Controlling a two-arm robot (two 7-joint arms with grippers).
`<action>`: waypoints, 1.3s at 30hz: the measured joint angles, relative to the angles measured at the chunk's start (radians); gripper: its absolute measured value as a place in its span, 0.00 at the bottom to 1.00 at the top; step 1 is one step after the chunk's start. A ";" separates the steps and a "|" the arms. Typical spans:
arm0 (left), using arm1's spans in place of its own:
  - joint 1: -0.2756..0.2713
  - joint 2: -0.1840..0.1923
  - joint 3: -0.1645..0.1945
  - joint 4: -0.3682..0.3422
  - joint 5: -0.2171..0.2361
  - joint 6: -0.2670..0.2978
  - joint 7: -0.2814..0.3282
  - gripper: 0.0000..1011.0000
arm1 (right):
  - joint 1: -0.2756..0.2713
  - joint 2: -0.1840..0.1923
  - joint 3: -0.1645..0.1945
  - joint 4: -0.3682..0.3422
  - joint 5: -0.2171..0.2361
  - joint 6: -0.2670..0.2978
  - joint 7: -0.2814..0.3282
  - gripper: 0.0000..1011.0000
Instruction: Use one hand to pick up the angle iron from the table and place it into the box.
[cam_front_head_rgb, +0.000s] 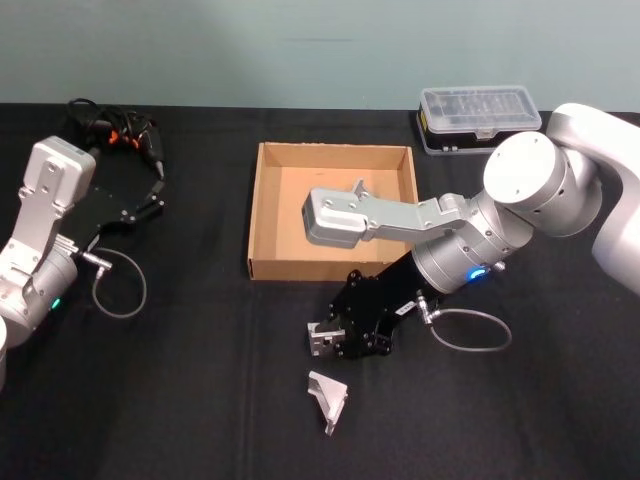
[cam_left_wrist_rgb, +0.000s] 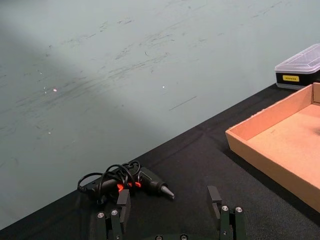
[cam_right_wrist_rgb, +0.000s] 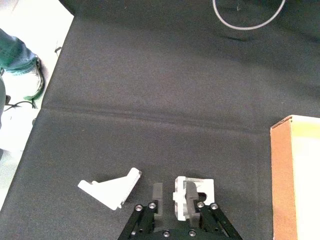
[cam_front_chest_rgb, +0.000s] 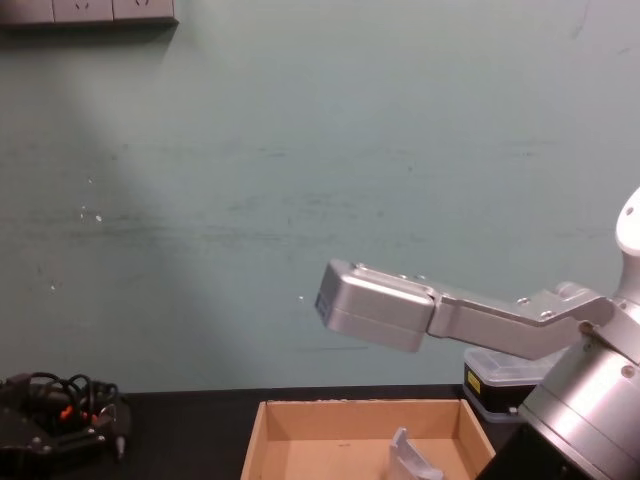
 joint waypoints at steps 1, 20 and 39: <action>0.000 0.000 0.000 0.000 0.000 0.000 0.000 0.99 | 0.000 0.000 0.000 0.000 0.000 0.000 0.001 0.30; 0.000 0.000 0.000 0.000 0.000 0.000 0.000 0.99 | -0.006 0.026 0.041 -0.047 0.045 0.015 -0.009 0.06; 0.000 0.000 0.000 0.000 0.000 0.000 0.000 0.99 | -0.076 0.053 0.293 -0.085 0.225 0.030 -0.307 0.06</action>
